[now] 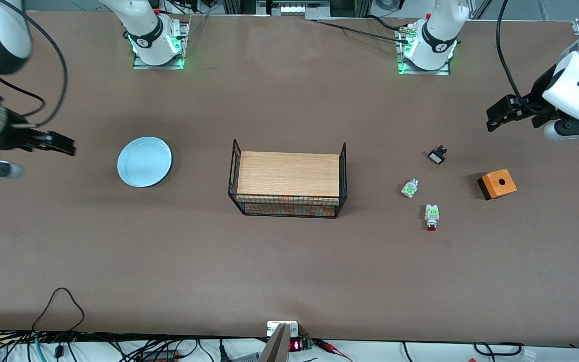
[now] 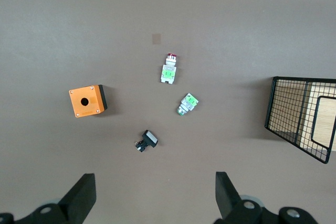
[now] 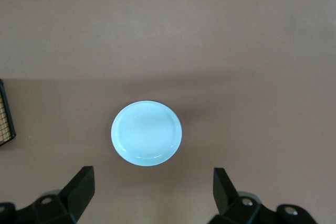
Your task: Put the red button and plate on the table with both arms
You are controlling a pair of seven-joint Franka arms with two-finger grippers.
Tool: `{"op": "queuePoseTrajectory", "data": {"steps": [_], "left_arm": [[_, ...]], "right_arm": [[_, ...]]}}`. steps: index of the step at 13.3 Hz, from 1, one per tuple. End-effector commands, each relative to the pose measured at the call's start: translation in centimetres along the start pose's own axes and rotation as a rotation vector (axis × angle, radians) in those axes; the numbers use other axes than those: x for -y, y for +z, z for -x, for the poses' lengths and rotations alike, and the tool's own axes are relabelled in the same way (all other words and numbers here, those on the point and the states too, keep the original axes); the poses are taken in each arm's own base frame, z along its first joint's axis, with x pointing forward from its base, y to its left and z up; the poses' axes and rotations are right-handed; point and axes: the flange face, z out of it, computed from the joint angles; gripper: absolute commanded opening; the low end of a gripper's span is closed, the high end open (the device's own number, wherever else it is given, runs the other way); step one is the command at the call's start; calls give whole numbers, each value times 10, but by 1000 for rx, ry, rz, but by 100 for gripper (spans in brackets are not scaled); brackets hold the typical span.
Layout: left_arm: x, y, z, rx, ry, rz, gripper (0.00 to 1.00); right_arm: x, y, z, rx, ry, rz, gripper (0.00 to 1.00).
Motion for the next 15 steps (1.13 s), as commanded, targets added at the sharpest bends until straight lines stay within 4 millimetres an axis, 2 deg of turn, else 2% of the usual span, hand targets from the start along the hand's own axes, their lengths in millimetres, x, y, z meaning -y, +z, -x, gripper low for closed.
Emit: {"op": "queuePoseTrajectory", "data": {"steps": [1, 2, 5, 8, 15], "left_arm": [[1, -4, -1, 2, -7, -24, 100], [2, -4, -2, 1, -8, -22, 100], [1, -3, -2, 1, -8, -22, 100], [1, -3, -2, 1, -7, -22, 100], [-5, -4, 1, 5, 5, -25, 100]], "right_arm": [[-47, -5, 3, 8, -41, -23, 100], [-53, -2, 3, 16, -43, -48, 100], [-50, 5, 13, 25, -46, -58, 100], [-51, -2, 27, 22, -49, -60, 100], [-53, -8, 30, 18, -48, -58, 100]]}}
